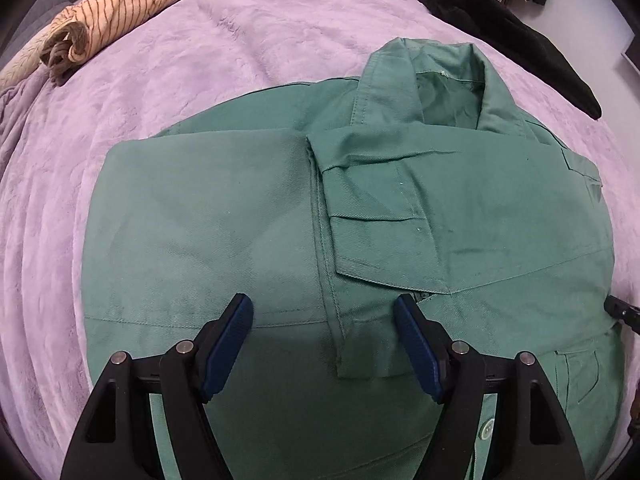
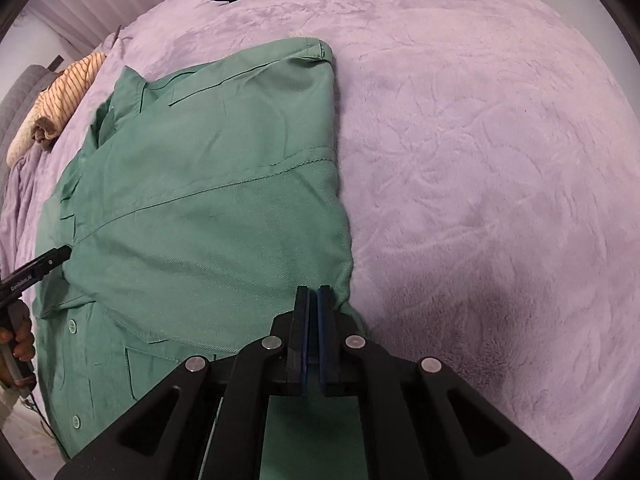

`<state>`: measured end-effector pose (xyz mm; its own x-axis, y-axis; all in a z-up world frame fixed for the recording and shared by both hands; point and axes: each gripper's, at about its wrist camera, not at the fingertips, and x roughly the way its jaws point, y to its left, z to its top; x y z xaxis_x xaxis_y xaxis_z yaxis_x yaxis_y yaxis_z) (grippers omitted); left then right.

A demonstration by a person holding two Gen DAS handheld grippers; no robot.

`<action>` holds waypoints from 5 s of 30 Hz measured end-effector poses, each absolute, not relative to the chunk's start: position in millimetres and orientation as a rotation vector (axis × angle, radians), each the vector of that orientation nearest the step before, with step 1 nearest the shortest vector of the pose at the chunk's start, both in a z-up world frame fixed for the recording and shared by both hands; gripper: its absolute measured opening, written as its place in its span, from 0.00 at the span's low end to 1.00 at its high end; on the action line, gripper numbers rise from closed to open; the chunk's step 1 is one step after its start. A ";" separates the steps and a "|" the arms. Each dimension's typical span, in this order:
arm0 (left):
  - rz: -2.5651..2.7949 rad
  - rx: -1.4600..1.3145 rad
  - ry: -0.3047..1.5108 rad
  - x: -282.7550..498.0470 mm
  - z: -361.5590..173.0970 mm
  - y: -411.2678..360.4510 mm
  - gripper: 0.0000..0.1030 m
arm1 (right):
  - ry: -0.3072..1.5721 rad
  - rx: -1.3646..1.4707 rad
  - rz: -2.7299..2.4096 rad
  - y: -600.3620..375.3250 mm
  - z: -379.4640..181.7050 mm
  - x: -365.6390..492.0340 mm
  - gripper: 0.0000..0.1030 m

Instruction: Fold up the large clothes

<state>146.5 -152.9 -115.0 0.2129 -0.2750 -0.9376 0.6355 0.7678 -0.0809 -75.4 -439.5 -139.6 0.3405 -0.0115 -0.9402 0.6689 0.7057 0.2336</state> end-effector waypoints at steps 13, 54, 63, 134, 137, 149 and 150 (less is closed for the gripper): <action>-0.406 0.344 1.285 146.2 -111.4 -52.8 0.73 | 1.221 0.709 -0.551 -416.0 -120.3 -104.9 0.06; -0.301 0.384 1.370 123.9 -113.8 -2.1 0.79 | 1.201 0.988 -0.576 -386.2 -89.6 -130.1 0.49; -0.371 0.419 1.347 99.6 -78.6 -6.1 0.79 | 1.196 0.933 -0.490 -350.4 -59.7 -110.4 0.62; -0.351 0.458 1.352 -37.5 -33.1 -59.4 1.00 | 1.182 1.003 -0.210 -358.6 -77.3 -152.2 0.83; -0.363 0.459 1.344 -41.3 -30.4 -57.0 1.00 | 1.152 0.985 -0.195 -354.2 -66.2 -154.0 0.84; -0.420 0.435 1.360 -42.3 -41.2 -12.8 1.00 | 1.163 0.963 -0.208 -310.3 -52.6 -158.9 0.84; -0.420 0.437 1.359 -44.1 -42.3 -8.1 1.00 | 1.184 0.966 -0.207 -303.8 -55.0 -159.7 0.84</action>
<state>-44.1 -8.1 -42.3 0.1621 -0.0353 -0.9861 0.5276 0.8476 0.0564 -159.7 -303.8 -55.0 0.4099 0.3330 -0.8492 0.6017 0.6010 0.5261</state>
